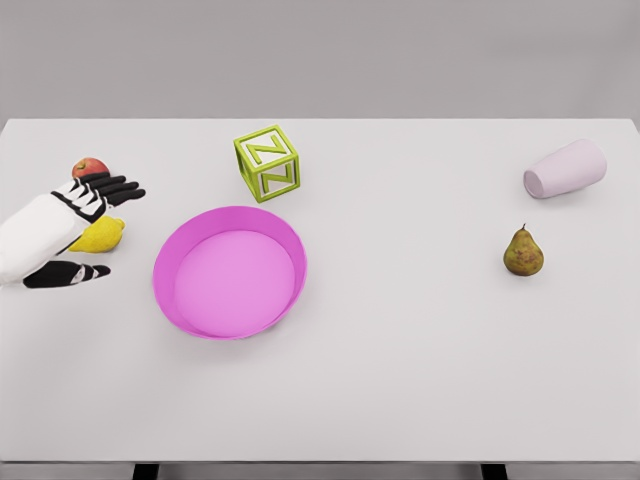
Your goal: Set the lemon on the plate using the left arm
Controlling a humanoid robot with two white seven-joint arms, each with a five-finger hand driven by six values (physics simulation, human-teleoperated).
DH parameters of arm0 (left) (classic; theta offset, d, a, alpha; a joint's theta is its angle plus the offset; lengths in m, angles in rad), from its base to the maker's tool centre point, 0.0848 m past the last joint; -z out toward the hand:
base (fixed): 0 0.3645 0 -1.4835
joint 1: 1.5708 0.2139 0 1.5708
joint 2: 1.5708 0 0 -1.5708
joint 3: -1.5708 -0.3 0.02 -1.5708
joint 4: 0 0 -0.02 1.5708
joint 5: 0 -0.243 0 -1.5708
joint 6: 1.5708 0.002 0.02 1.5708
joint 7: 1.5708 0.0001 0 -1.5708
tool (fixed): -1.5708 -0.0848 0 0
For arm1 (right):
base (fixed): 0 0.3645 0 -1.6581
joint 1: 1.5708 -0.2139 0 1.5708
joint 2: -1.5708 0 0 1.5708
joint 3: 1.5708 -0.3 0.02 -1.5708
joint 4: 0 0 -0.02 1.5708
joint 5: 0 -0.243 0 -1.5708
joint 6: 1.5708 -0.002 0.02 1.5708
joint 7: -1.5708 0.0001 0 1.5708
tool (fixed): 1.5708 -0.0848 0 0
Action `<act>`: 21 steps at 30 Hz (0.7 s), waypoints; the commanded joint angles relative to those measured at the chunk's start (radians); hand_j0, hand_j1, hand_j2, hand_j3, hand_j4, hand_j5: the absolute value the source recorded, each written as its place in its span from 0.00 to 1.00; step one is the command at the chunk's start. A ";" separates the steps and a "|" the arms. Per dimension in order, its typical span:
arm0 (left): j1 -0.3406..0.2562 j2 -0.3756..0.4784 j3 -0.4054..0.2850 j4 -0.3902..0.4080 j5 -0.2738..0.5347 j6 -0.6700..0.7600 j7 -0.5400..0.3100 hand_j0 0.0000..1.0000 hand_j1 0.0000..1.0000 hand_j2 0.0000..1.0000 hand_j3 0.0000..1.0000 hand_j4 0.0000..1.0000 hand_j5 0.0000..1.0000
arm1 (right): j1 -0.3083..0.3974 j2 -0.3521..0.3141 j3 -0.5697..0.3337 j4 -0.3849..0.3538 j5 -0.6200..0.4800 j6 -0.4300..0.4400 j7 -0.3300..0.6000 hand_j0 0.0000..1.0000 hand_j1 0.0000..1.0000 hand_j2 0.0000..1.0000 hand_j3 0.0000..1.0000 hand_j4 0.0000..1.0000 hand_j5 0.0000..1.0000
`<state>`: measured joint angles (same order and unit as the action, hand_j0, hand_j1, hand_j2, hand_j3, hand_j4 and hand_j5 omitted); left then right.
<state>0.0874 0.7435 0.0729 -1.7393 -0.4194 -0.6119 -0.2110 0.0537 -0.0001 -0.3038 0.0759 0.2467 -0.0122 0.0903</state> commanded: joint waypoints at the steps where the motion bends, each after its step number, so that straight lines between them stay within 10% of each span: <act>1: 0.000 0.000 -0.001 0.000 0.007 0.001 0.001 1.00 1.00 1.00 1.00 1.00 1.00 | 0.000 0.000 0.000 0.001 0.000 0.000 0.000 1.00 1.00 1.00 1.00 1.00 1.00; 11: -0.005 0.002 0.004 -0.017 0.008 0.001 -0.007 1.00 1.00 1.00 1.00 1.00 1.00 | 0.000 0.000 0.000 -0.001 0.000 0.000 0.000 1.00 1.00 1.00 1.00 1.00 1.00; 16: -0.014 0.002 0.004 -0.051 0.010 0.001 -0.300 1.00 1.00 1.00 1.00 1.00 1.00 | 0.000 0.000 0.000 0.001 0.000 0.000 0.000 1.00 1.00 1.00 1.00 1.00 1.00; 21: -0.015 0.004 -0.001 -0.057 0.010 0.001 -0.358 1.00 1.00 1.00 1.00 1.00 1.00 | 0.000 0.000 0.000 0.001 0.000 0.000 0.000 1.00 1.00 1.00 1.00 1.00 1.00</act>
<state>0.0706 0.7458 0.0737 -1.7921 -0.4171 -0.6109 -0.5369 0.0537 -0.0001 -0.3038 0.0761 0.2468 -0.0122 0.0903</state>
